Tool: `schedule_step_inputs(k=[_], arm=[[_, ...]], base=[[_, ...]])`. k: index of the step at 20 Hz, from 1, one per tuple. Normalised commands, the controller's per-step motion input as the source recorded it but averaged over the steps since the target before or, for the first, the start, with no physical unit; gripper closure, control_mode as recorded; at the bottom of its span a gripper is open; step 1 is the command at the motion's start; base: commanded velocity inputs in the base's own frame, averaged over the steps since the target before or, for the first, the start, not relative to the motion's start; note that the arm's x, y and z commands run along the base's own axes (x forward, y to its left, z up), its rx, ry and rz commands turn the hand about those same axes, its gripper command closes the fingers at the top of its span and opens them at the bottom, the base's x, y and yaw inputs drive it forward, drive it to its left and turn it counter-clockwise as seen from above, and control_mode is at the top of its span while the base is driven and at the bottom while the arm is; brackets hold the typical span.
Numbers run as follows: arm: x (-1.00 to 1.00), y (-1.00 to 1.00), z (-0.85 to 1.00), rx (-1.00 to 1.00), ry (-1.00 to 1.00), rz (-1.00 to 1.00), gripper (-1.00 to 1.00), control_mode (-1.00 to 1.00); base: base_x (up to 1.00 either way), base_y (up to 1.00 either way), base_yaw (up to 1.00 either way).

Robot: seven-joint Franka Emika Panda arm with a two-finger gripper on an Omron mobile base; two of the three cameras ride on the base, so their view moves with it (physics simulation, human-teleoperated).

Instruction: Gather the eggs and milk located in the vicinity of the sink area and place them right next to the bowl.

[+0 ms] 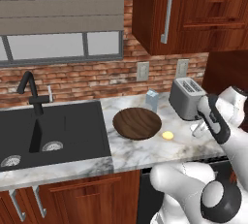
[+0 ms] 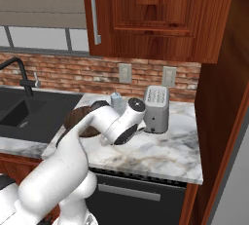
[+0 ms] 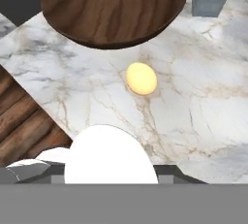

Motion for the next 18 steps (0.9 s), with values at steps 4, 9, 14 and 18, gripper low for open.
schedule_step_inputs(k=[4, 9, 14, 18], arm=[[-0.43, 0.56, 0.0, 0.0, 0.09, -0.17, 1.0, -1.0], [-0.32, 0.64, 0.0, 0.0, 0.1, -0.23, 1.0, -1.0], [-0.17, 0.72, 0.03, 0.0, 0.06, -0.23, 1.0, -1.0], [-0.08, 0.79, 0.03, 0.0, 0.02, -0.21, 1.0, -1.0]], base=[[0.0, 0.0, 0.0], [0.0, 0.0, 0.0], [0.0, 0.0, 0.0], [0.0, 0.0, 0.0]])
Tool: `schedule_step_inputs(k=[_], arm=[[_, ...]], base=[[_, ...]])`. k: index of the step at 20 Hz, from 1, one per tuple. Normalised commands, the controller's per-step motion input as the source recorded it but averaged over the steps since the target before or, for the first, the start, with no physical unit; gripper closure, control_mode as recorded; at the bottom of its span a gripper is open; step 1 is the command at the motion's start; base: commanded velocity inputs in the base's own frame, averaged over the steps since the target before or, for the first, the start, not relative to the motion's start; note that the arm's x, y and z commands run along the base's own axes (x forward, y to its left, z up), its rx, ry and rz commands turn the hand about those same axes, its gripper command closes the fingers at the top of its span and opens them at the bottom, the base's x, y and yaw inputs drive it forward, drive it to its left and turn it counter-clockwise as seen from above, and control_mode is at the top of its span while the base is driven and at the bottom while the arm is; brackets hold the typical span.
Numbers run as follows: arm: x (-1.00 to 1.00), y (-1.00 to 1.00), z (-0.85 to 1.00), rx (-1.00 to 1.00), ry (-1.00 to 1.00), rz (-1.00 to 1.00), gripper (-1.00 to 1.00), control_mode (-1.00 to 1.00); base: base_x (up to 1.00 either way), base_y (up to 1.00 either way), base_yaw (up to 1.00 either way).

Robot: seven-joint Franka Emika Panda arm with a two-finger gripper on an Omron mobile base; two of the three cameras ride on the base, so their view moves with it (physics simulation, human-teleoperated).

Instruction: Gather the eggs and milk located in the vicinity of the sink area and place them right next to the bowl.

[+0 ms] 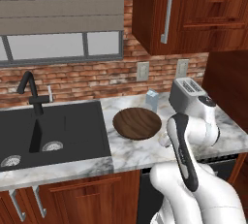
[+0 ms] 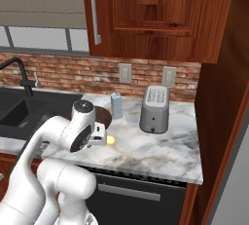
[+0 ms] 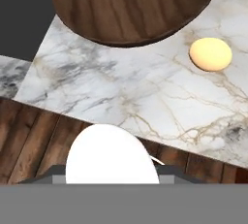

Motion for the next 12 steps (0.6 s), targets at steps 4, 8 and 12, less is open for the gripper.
schedule_step_inputs(k=[4, 8, 12], arm=[[0.0, 0.78, 0.01, -0.07, 0.0, -0.2, 1.0, -1.0], [0.02, 0.57, 0.0, -0.16, 0.0, -0.13, 1.0, -1.0], [0.05, 0.28, -0.03, -0.19, 0.0, -0.06, 1.0, -1.0]], base=[[0.0, 0.0, 0.0], [0.0, 0.0, 0.0], [0.0, 0.0, 0.0]])
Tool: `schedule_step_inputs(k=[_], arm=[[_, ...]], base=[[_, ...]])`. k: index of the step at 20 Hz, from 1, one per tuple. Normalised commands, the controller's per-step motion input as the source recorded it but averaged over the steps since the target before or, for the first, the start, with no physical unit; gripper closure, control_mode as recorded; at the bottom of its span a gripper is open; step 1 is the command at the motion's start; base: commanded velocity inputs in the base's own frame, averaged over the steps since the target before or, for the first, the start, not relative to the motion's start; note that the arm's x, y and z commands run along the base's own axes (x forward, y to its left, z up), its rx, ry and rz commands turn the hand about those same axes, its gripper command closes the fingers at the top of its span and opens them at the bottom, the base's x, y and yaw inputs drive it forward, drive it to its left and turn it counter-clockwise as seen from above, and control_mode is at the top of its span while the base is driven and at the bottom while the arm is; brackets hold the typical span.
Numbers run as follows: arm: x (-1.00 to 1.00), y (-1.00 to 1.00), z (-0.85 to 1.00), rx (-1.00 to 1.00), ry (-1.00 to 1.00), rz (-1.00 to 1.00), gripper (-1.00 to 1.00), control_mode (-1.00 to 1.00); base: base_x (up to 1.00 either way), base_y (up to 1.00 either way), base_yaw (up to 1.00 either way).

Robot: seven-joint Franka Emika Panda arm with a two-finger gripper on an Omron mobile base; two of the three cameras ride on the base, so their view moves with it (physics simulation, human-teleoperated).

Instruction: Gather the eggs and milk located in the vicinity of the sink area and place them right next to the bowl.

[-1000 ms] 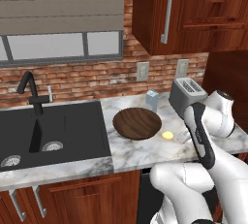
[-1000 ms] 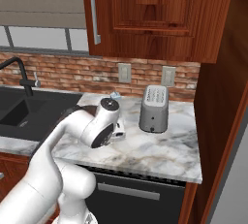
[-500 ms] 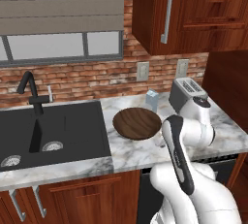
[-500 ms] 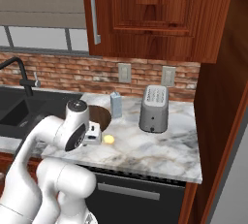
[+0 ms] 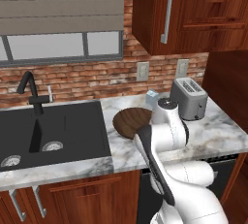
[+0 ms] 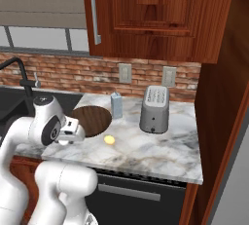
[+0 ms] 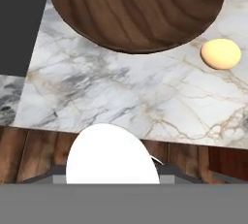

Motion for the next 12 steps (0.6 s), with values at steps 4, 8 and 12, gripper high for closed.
schedule_step_inputs(k=[4, 8, 12], arm=[[0.04, 0.03, -0.26, -0.18, 0.0, 0.0, 1.0, -1.0], [0.27, 0.0, -0.3, -0.06, 0.1, 0.0, 1.0, -1.0], [0.42, 0.0, -0.17, 0.0, 0.25, 0.0, 1.0, -1.0]], base=[[0.0, 0.0, 0.0], [0.0, 0.0, 0.0], [0.0, 0.0, 0.0]])
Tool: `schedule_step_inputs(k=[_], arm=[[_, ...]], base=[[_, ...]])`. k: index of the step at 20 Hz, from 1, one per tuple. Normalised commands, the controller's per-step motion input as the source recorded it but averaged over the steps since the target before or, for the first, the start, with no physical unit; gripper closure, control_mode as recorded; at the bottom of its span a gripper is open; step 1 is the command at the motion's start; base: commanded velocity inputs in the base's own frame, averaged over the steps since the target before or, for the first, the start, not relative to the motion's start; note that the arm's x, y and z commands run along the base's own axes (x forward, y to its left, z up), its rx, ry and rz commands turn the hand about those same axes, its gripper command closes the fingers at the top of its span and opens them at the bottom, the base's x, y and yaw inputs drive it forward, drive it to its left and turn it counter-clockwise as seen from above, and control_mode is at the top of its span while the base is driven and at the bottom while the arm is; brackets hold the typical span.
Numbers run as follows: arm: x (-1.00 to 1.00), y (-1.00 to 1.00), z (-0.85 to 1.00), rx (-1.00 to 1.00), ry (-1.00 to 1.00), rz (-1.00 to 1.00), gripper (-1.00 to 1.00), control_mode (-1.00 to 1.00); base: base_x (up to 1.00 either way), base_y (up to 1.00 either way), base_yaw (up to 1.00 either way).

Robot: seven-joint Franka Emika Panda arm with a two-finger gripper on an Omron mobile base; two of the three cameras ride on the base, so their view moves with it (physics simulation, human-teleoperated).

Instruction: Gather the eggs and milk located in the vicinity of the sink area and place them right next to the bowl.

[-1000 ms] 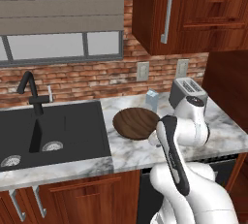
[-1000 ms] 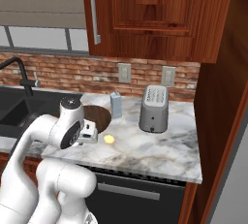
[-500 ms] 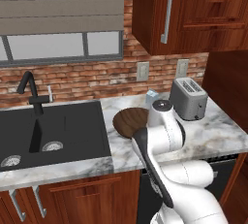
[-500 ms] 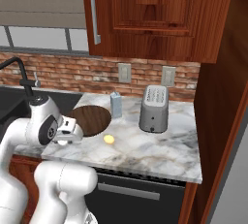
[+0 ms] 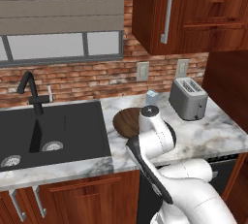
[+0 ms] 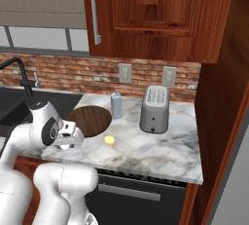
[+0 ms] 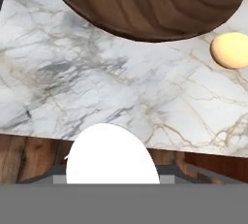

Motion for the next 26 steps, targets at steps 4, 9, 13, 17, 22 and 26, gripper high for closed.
schedule_step_inputs(k=[4, 9, 13, 17, 22, 26], arm=[[0.46, 0.07, -0.06, 0.0, 0.26, -0.02, 1.0, -1.0], [0.41, 0.07, -0.12, 0.0, 0.21, -0.03, 1.0, -1.0], [0.29, 0.04, -0.27, 0.0, 0.13, -0.04, 1.0, -1.0], [0.08, 0.01, -0.34, 0.0, 0.01, -0.07, 1.0, -1.0], [0.0, 0.0, -0.3, 0.01, 0.0, -0.11, 1.0, -1.0], [0.0, 0.0, -0.26, 0.03, -0.01, -0.12, 1.0, -1.0]], base=[[0.0, 0.0, 0.0], [0.0, 0.0, 0.0], [0.0, 0.0, 0.0], [0.0, 0.0, 0.0], [0.0, 0.0, 0.0], [0.0, 0.0, 0.0]])
